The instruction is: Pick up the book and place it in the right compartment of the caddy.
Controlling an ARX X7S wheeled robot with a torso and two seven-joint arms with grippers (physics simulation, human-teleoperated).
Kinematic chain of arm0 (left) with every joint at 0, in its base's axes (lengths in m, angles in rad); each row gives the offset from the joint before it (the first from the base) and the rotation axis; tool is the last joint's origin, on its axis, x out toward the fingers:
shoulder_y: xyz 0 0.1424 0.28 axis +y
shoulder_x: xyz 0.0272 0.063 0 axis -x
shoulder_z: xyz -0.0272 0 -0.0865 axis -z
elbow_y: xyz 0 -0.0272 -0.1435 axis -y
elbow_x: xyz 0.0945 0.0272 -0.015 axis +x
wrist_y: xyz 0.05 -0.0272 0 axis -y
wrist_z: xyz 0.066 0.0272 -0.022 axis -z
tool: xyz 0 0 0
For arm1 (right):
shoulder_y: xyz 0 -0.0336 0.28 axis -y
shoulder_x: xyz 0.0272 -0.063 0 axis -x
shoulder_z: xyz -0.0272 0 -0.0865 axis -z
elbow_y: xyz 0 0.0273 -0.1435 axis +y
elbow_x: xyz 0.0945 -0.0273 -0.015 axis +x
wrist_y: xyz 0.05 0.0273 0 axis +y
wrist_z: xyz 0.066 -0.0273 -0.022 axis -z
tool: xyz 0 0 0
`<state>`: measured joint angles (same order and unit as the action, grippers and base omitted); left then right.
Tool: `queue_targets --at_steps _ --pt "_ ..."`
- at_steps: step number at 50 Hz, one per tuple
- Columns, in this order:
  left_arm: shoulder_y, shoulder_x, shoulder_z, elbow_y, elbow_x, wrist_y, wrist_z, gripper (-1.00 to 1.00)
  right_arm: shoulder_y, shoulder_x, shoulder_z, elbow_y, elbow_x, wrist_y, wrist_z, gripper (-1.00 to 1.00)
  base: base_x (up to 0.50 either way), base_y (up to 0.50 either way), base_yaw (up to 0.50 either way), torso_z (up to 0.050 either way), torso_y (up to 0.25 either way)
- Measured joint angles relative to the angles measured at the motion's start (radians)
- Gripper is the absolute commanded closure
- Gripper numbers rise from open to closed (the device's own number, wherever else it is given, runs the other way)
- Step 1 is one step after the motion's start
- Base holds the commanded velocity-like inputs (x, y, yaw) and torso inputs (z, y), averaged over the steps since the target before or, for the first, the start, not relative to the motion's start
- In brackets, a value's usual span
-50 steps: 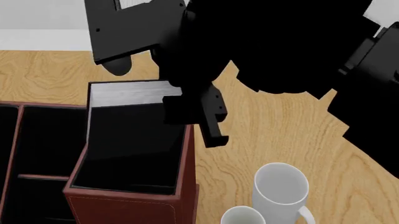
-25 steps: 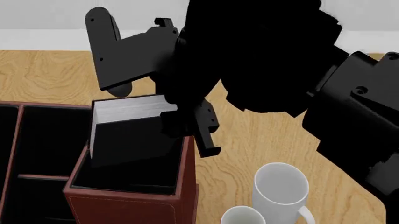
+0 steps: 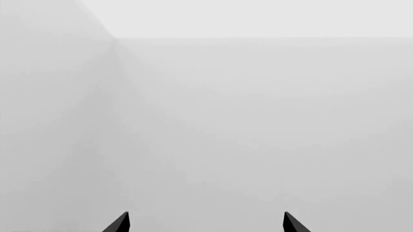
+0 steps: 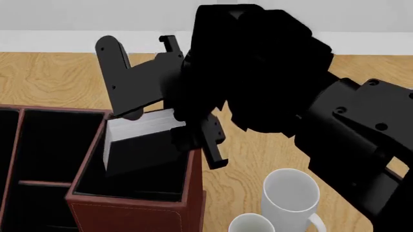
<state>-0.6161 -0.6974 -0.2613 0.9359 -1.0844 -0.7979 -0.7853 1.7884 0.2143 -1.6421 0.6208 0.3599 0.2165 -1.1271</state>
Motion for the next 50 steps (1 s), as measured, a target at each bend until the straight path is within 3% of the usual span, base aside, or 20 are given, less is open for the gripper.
queue_targets --at_steps 39,40,50 --pt "0.07 -0.016 -0.035 0.0 0.011 0.034 0.006 -1.0 -0.127 -0.089 -0.027 0.216 -0.082 -0.222 0.069 1.0 0.0 0.0 0.0 0.001 0.001" --pt "0.072 -0.017 -0.036 0.0 0.01 0.035 0.006 -1.0 -0.129 -0.091 -0.028 0.22 -0.082 -0.224 0.069 -1.0 0.0 0.0 0.0 0.0 0.0" --pt "0.087 -0.019 -0.042 0.0 0.013 0.044 0.008 -1.0 -0.13 -0.105 -0.012 0.254 -0.105 -0.259 0.083 -1.0 0.0 0.0 0.0 0.0 0.001"
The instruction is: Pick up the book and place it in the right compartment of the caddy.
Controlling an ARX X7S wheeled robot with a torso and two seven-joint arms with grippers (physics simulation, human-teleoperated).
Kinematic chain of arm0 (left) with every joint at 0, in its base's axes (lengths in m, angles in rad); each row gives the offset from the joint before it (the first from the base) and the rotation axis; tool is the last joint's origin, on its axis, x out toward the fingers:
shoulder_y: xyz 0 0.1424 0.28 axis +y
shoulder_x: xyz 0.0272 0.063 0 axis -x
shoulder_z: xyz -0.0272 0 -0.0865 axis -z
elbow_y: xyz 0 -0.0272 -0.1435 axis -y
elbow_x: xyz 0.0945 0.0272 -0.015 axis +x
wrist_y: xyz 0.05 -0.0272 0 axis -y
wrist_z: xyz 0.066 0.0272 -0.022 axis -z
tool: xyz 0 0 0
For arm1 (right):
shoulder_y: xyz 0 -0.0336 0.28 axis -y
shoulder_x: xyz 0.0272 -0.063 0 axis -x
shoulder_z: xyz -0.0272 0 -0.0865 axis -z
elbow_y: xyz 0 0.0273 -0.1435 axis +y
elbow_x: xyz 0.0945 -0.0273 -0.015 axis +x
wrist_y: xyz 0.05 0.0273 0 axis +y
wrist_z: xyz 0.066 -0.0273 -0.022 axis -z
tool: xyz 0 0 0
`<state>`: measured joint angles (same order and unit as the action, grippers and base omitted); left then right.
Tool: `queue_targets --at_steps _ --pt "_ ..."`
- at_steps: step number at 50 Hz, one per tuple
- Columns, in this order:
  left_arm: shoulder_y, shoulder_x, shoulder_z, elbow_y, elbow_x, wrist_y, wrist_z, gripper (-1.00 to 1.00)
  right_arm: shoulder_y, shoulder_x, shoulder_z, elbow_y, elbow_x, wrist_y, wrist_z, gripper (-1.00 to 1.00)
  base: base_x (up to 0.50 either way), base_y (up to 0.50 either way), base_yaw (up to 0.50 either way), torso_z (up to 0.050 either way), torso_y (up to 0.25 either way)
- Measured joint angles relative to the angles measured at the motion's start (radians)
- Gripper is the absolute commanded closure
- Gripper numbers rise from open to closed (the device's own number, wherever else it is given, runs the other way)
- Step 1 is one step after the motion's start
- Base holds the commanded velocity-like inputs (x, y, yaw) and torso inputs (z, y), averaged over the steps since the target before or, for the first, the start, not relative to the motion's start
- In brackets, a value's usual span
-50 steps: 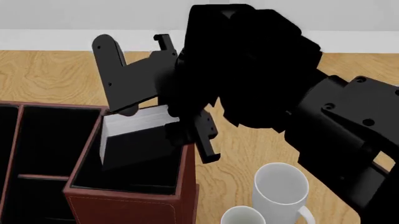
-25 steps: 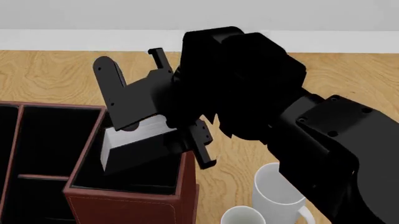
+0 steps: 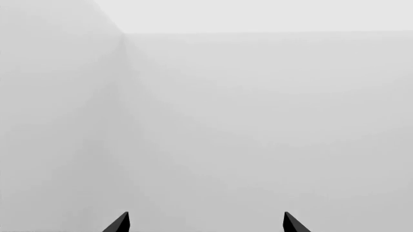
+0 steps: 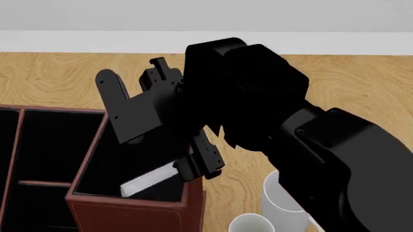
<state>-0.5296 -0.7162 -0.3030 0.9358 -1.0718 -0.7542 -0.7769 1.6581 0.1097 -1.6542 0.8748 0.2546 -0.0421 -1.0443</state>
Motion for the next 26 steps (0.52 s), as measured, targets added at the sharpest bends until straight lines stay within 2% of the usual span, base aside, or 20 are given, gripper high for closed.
queue_targets --at_steps 26 --pt "-0.019 -0.005 0.024 -0.009 0.008 0.007 -0.004 -1.0 0.025 0.019 0.025 -0.038 0.006 0.009 0.006 -1.0 0.0 0.0 0.0 0.0 0.0"
